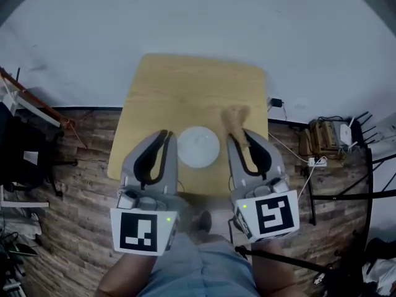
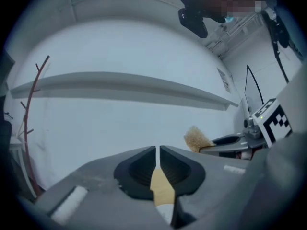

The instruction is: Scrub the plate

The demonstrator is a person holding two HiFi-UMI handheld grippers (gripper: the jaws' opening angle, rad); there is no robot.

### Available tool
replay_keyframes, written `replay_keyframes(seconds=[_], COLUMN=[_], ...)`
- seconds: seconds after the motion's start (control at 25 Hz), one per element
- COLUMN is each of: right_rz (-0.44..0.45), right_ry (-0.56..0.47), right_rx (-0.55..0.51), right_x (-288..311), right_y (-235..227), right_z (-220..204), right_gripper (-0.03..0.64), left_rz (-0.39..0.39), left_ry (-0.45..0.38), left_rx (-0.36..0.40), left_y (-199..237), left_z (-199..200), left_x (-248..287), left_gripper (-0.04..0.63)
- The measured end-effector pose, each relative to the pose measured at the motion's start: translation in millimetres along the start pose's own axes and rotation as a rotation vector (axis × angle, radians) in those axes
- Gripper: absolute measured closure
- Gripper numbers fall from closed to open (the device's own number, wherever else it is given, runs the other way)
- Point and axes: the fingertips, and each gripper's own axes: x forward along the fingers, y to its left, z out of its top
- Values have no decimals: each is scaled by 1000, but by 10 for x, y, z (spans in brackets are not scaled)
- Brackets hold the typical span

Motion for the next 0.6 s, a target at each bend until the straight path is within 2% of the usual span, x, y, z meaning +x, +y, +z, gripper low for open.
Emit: replay_keyframes(seconds=[0.12,0.28,0.6], right_rz=[20,30,-27], right_ry=[-16,-8,-22], right_rx=[13,15,5], right_x=[-192,-334,-319], right_y=[167,354,573], right_z=[21,-13,127], right_gripper=[543,543,546], left_rz=[26,54,-9], left_ry=[-45,-15,-47], left_rx=[53,48,40], left_y=[-94,-75,99], left_z=[165,133,177], left_x=[-244,-502,-617], left_gripper=[548,549,558])
